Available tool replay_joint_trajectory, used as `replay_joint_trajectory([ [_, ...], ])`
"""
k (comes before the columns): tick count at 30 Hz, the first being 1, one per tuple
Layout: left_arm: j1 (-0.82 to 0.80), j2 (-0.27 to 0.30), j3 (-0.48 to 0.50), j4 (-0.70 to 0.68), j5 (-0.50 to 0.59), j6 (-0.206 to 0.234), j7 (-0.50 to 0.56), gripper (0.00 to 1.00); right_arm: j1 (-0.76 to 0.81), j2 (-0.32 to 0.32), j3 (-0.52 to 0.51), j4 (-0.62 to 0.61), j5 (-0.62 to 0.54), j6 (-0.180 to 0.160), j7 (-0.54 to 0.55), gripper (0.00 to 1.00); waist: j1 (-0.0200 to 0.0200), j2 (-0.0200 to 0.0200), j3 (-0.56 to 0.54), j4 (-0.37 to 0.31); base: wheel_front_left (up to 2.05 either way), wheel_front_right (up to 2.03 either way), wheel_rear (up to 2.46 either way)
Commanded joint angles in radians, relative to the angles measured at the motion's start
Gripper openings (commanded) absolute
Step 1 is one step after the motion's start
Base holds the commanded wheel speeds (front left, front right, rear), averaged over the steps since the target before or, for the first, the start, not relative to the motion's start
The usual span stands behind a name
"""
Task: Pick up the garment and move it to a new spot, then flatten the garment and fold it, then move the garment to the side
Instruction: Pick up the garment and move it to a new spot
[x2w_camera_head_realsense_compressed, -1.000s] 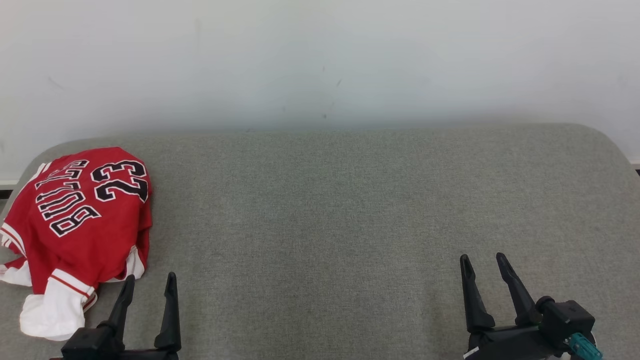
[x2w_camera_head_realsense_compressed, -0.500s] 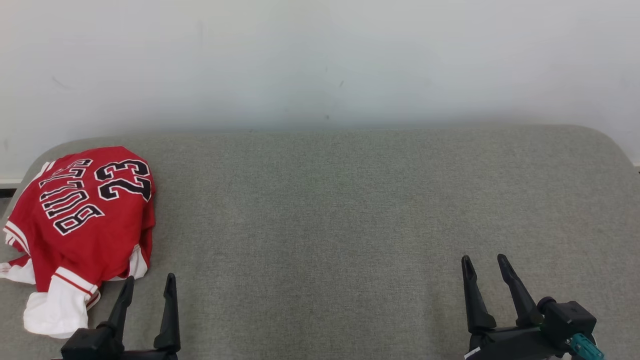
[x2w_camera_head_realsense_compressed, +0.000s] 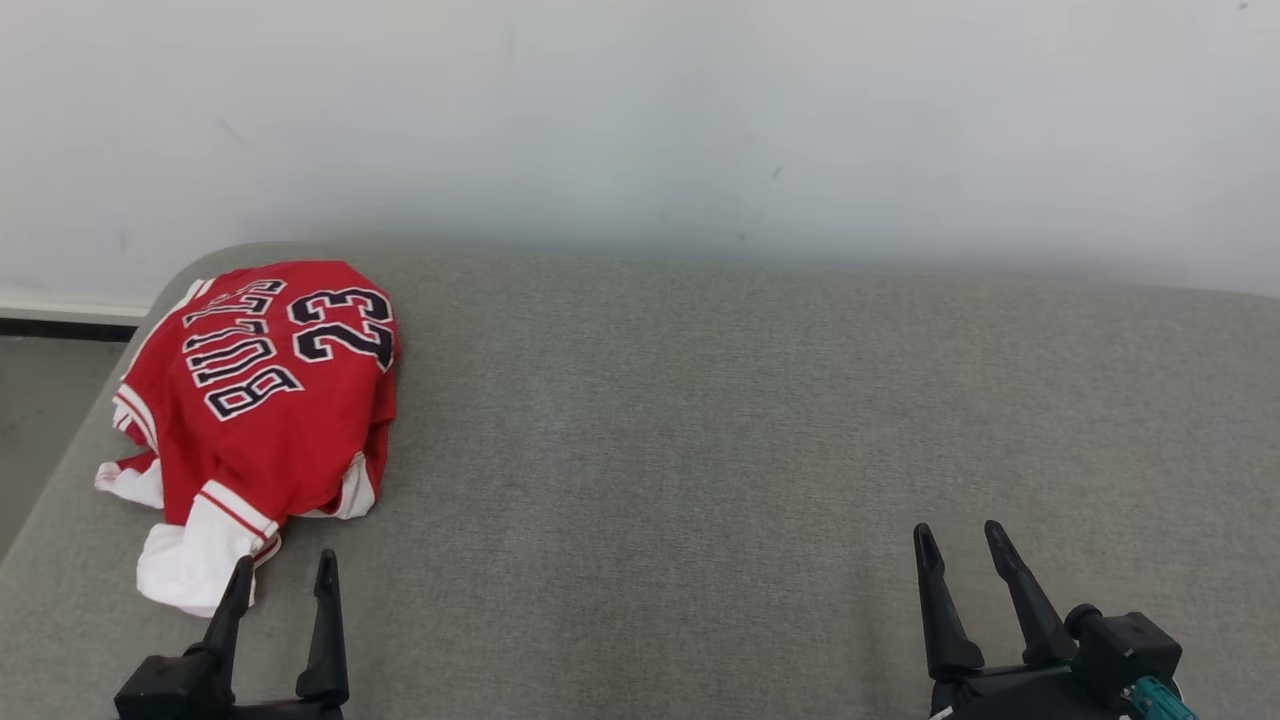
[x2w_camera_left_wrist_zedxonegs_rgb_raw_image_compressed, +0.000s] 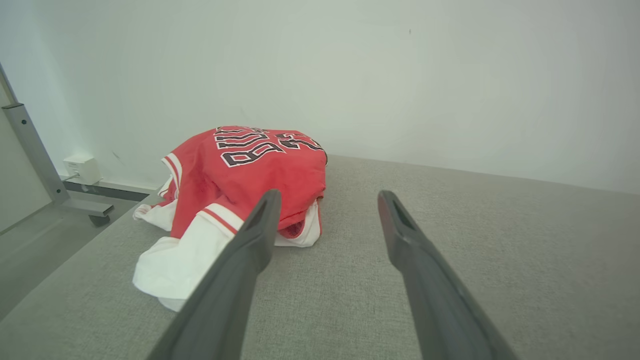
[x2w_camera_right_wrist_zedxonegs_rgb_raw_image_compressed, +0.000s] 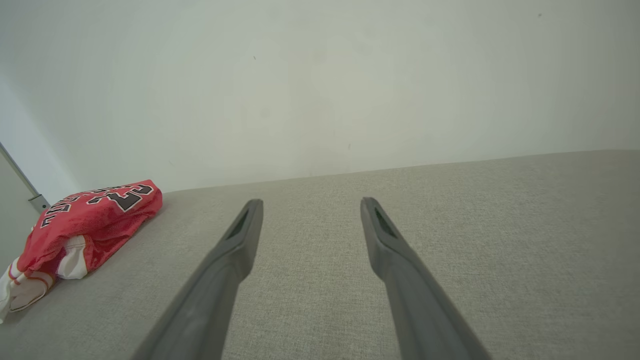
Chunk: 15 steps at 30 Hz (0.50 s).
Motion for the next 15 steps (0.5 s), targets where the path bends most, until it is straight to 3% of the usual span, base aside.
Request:
replay_joint_trajectory([
  [1, -0.003, 0.003, 0.002, 0.003, 0.001, 0.006, -0.001, 1.00, 0.011, 0.001, 0.001, 0.003, 0.002, -0.002, 0.000, 1.00, 0.0000, 0.0000, -0.001, 0.055, 0.00, 0.00, 0.00],
  [15, 0.009, 0.005, 0.019, -0.002, -0.003, 0.030, -0.001, 1.00, -0.005, 0.002, 0.020, 0.012, 0.003, -0.002, 0.000, 1.00, 0.0000, 0.0000, 0.012, 0.232, 0.00, 0.00, 0.00],
])
